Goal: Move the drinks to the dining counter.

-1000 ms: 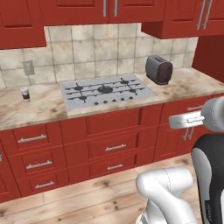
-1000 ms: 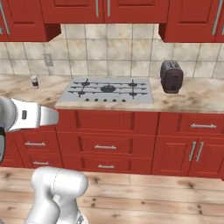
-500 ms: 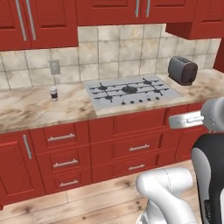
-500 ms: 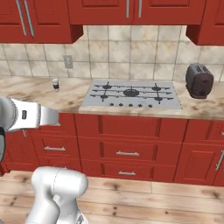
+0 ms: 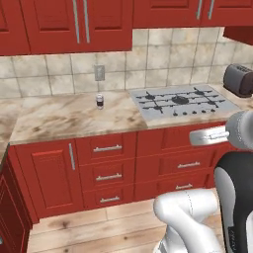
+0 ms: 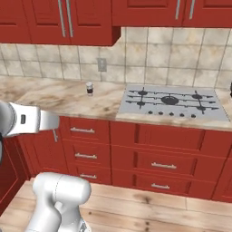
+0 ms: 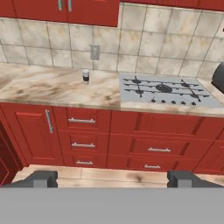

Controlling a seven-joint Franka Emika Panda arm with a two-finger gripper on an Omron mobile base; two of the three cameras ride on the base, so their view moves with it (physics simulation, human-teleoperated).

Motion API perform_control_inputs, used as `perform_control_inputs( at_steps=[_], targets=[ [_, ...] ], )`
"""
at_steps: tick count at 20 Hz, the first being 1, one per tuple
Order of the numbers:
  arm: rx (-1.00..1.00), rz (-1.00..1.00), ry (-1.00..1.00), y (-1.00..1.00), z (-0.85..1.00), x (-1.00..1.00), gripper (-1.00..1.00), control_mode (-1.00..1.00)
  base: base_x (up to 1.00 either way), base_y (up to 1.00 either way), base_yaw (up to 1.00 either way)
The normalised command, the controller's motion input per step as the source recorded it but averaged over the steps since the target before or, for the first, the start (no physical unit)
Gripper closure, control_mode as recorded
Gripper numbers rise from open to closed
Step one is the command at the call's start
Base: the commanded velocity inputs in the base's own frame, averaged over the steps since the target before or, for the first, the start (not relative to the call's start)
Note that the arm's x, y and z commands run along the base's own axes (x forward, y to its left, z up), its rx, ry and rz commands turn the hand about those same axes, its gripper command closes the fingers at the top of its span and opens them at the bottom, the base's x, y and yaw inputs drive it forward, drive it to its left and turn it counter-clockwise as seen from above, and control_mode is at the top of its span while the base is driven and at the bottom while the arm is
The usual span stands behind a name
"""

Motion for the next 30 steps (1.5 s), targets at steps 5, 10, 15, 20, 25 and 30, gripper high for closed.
perform_control_inputs(
  at_steps=[5,10,15,20,25,30],
  targets=[
    [0.0,0.0,0.0,0.0,0.0,0.0,-1.0,1.0,0.38,0.48,0.31],
    [0.0,0.0,0.0,0.0,0.0,0.0,-1.0,1.0,0.58,0.24,0.22],
    [0.0,0.0,0.0,0.0,0.0,0.0,-1.0,1.0,0.56,0.08,0.11],
    [0.0,0.0,0.0,0.0,0.0,0.0,-1.0,1.0,0.54,0.0,0.02],
    [0.0,0.0,0.0,0.0,0.0,0.0,-1.0,1.0,0.5,0.04,0.0],
    [0.0,0.0,0.0,0.0,0.0,0.0,-1.0,1.0,0.46,0.0,0.0]
  ],
)
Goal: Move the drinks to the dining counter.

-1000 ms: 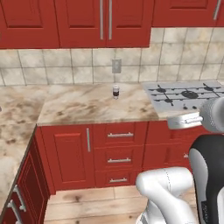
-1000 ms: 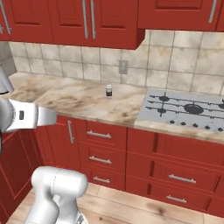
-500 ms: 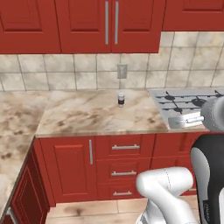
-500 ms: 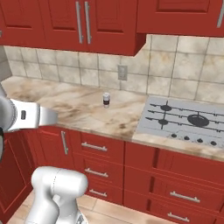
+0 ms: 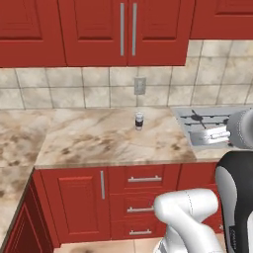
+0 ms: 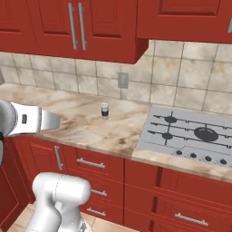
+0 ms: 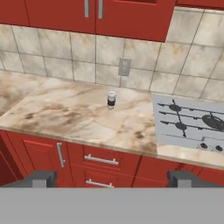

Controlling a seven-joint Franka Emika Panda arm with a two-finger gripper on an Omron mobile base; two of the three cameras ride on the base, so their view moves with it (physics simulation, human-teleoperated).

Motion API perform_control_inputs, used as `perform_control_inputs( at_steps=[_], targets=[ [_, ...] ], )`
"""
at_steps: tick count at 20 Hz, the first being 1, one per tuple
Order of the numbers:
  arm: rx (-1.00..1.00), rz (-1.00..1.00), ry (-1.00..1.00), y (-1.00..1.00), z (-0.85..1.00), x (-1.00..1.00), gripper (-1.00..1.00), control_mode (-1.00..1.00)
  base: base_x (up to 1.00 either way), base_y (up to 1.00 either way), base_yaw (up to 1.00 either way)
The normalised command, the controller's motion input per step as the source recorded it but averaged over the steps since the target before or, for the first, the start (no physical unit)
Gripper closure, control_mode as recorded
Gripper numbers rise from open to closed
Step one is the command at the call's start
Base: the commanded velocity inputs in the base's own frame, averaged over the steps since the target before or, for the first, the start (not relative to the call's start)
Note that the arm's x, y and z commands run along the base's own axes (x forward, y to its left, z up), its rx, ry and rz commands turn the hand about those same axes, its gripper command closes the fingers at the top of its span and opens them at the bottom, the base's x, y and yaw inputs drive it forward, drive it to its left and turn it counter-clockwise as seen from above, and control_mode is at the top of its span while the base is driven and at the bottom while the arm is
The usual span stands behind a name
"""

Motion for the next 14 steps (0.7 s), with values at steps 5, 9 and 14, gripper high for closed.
perform_control_inputs(
  at_steps=[5,9,14],
  targets=[
    [0.0,0.0,0.0,0.0,0.0,0.0,-1.0,1.0,0.43,0.0,0.0],
    [0.0,0.0,0.0,0.0,0.0,0.0,-1.0,1.0,0.42,0.0,0.0],
    [0.0,0.0,0.0,0.0,0.0,0.0,-1.0,1.0,0.45,0.0,0.0]
  ],
)
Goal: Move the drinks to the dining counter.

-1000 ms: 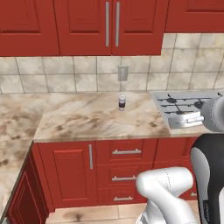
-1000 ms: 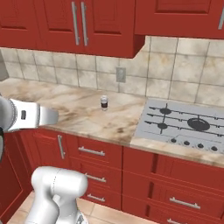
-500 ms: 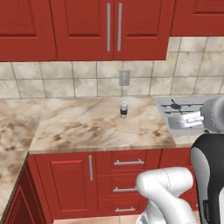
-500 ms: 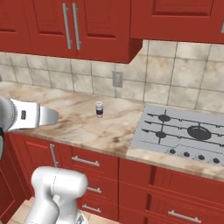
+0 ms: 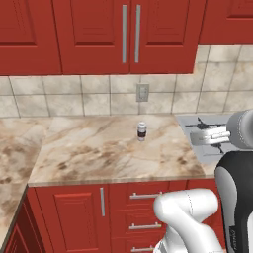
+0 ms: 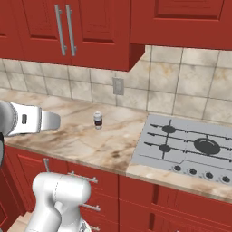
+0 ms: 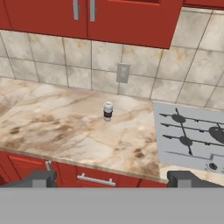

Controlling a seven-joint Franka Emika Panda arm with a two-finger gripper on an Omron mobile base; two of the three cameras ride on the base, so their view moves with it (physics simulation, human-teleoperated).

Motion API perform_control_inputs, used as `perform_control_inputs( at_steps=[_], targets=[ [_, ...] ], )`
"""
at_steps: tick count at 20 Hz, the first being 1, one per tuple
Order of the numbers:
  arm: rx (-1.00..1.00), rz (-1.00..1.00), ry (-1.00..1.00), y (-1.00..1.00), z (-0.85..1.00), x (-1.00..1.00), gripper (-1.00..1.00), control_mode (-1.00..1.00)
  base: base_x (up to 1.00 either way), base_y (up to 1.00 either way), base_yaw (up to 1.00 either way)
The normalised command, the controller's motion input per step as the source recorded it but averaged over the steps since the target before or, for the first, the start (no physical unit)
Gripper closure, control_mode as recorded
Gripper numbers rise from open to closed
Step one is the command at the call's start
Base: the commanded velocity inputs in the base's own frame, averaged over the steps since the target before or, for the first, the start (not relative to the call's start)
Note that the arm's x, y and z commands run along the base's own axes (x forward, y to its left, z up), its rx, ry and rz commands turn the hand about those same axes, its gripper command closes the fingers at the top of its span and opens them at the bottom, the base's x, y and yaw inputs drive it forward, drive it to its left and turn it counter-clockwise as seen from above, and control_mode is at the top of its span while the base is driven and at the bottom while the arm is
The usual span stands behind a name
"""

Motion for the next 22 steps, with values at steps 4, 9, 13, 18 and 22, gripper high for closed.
perform_control_inputs(
  at_steps=[4,9,13,18,22],
  targets=[
    [0.0,0.0,0.0,0.0,0.0,0.0,-1.0,1.0,0.46,0.0,0.0],
    [0.0,0.0,0.0,0.0,0.0,0.0,-1.0,1.0,0.43,0.0,0.0],
    [0.0,0.0,0.0,0.0,0.0,0.0,-1.0,1.0,0.37,0.0,0.0],
    [0.0,0.0,0.0,0.0,0.0,0.0,-1.0,1.0,0.35,0.0,0.0],
    [0.0,0.0,0.0,0.0,0.0,0.0,-1.0,1.0,0.25,0.0,0.0]
  ],
)
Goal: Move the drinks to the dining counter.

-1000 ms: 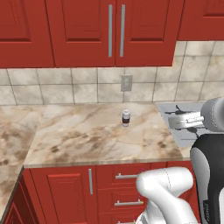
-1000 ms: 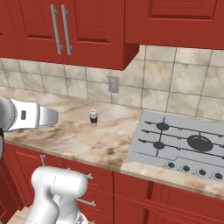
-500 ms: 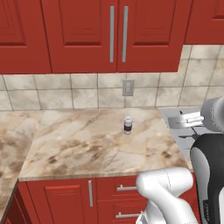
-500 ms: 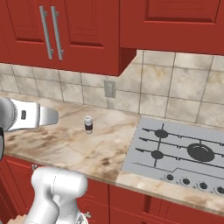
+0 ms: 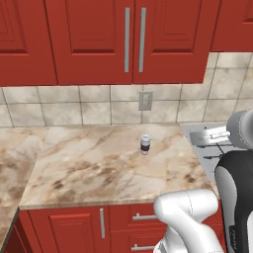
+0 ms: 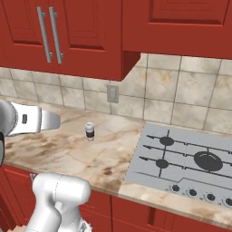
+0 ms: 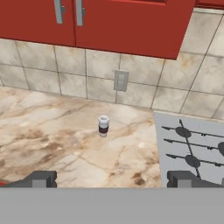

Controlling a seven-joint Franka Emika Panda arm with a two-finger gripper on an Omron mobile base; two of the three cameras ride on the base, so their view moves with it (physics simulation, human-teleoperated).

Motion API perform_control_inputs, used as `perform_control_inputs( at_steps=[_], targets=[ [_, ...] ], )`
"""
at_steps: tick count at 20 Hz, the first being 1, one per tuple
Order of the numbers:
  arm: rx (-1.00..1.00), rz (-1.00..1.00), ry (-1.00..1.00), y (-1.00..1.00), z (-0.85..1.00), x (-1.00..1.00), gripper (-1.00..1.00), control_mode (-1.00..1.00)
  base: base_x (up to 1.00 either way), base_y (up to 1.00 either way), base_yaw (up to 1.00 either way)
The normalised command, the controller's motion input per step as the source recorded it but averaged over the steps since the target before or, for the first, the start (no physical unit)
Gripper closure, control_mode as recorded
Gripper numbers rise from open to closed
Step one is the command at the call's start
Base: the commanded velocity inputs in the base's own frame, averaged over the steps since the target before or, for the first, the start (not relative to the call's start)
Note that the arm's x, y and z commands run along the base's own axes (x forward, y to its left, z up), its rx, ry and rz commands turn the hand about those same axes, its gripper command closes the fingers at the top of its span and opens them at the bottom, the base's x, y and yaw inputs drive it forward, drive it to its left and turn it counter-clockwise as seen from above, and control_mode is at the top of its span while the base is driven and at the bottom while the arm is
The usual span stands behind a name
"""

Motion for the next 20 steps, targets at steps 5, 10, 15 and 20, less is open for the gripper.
perform_control_inputs(
  at_steps=[5,10,15,20],
  targets=[
    [0.0,0.0,0.0,0.0,0.0,0.0,-1.0,1.0,0.02,0.0,0.0],
    [0.0,0.0,0.0,0.0,0.0,0.0,-1.0,1.0,0.03,0.0,0.0],
    [-0.01,0.0,0.13,0.09,-0.18,0.18,-1.0,-1.0,0.0,0.0,0.0],
    [0.0,0.0,0.05,0.17,-0.29,0.24,-1.0,-1.0,0.0,0.0,0.0]
  ],
)
